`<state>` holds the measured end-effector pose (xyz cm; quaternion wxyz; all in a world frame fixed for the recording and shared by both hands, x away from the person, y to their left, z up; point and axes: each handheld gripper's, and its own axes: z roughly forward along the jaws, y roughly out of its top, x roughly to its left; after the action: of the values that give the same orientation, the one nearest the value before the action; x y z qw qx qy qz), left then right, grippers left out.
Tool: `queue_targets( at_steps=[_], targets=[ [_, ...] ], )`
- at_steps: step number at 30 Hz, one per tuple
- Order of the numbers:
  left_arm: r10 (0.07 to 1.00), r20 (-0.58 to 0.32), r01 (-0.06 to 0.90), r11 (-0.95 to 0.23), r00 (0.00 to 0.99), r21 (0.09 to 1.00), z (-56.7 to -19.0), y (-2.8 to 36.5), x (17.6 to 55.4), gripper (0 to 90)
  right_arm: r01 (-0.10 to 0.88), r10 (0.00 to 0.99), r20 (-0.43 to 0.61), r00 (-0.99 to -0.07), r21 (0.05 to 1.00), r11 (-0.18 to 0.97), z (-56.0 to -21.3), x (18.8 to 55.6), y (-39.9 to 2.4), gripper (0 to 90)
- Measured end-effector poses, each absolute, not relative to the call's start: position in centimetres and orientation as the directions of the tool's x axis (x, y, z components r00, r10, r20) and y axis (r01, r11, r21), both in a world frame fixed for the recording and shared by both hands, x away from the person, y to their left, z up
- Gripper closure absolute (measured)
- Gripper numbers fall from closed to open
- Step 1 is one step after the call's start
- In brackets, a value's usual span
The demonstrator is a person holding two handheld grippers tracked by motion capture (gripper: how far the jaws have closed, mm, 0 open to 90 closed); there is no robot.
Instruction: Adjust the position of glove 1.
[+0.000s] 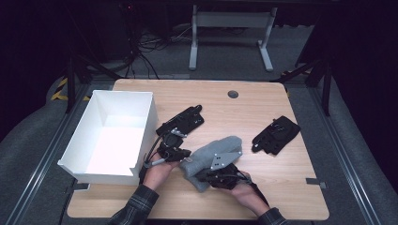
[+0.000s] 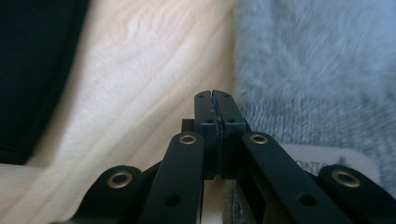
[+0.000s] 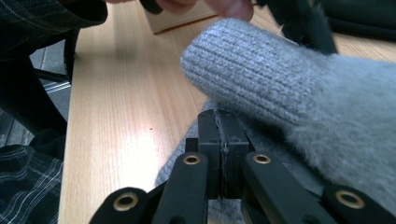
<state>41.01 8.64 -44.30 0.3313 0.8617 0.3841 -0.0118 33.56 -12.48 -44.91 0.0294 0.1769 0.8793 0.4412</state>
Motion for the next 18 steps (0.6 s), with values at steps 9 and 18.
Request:
queue_targets(
  at_steps=[9, 18],
  targets=[
    [0.603, -0.305, 0.641, -0.481, 0.737, 0.598, -43.0, 8.1, 40.2, 90.0, 0.266, 0.356, 0.084, -0.931, 0.822, 0.503, -44.3, 33.5, -12.8, 90.0],
    [0.568, -0.295, 0.607, -0.501, 0.768, 0.616, -42.2, 7.5, 39.5, 90.0, 0.263, 0.359, 0.082, -0.930, 0.831, 0.490, -43.8, 33.0, -13.7, 90.0]
  ],
)
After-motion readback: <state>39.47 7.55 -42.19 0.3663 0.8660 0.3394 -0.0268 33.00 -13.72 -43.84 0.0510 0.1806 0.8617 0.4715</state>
